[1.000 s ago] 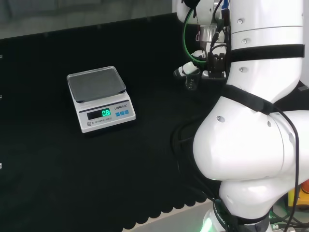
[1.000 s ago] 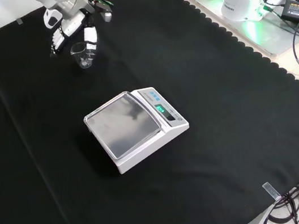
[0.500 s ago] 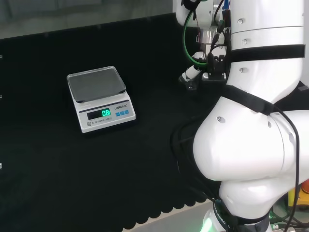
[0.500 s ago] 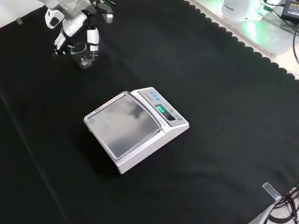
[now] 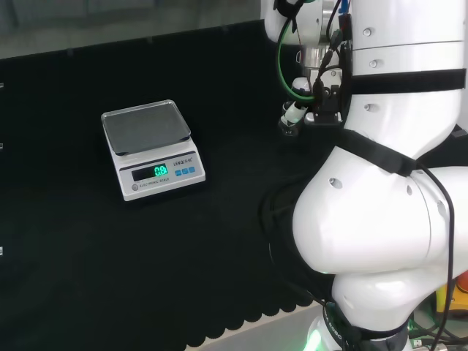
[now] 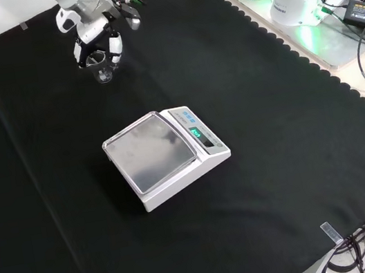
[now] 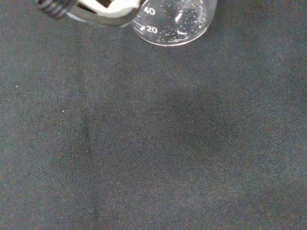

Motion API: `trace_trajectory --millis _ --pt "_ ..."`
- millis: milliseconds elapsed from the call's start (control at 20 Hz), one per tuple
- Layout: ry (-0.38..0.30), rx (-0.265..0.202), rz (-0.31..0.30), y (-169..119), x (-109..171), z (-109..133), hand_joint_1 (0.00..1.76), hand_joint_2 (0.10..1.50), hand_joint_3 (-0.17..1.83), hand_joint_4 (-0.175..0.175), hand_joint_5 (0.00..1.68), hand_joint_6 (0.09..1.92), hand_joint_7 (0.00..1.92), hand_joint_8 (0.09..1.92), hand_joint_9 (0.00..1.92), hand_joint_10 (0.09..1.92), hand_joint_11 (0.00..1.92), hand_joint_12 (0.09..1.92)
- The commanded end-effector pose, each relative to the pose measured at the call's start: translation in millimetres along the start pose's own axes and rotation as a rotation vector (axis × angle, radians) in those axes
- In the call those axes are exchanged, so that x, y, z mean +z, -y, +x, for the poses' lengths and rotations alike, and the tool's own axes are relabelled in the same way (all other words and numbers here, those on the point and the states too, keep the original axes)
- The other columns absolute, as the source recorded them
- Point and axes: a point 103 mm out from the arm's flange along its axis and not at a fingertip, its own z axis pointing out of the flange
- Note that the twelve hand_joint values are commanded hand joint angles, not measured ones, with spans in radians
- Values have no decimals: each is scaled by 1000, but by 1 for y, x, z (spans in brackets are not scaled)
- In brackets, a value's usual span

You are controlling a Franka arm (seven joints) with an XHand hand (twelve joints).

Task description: Pick up the beaker.

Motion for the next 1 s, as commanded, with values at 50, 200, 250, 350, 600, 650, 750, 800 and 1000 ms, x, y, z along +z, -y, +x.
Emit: trace_trajectory --millis 50,200,250,350,600,650,750,800,1000 --pt "-4 -18 -73 2 -3 5 991 728 490 -174 779 680 903 822 1269 278 1449 656" --pt "2 -19 -80 1 -3 5 1028 726 523 -175 892 663 998 792 1366 199 1521 598" --pt "7 -24 -77 1 -4 5 1037 729 529 -175 917 656 1022 783 1390 182 1537 586" --pt "24 -19 -61 1 -6 7 1056 736 541 -175 965 630 1073 749 1439 144 1568 561" --pt "95 -25 -7 3 -23 14 1129 1033 92 -95 1042 888 1121 725 1493 87 1608 523" --pt "124 -31 5 5 -28 17 1131 1047 66 -95 1043 894 1123 725 1496 87 1610 521" --pt "179 -59 16 10 -39 27 1140 1060 40 -113 1046 894 1135 724 1505 87 1616 519" --pt "202 -67 15 12 -45 29 1144 1063 34 -121 1048 893 1142 724 1509 87 1621 519" --pt "312 -86 4 29 -65 57 1159 1066 22 -156 1055 880 1167 714 1515 87 1621 510"
